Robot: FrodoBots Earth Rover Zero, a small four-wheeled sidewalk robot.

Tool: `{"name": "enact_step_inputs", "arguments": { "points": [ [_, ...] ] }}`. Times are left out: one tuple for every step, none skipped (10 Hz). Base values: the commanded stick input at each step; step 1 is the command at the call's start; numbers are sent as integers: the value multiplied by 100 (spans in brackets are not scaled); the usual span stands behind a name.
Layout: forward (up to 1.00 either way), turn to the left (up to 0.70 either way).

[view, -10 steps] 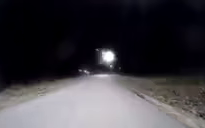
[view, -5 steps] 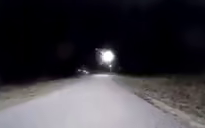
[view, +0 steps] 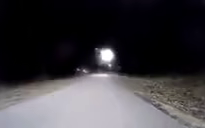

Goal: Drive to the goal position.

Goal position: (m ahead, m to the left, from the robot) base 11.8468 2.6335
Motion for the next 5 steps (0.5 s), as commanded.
{"name": "enact_step_inputs", "arguments": {
  "points": [
    [100, 0],
    [100, 0],
    [100, 0],
    [100, 0],
    [100, 0]
  ]
}}
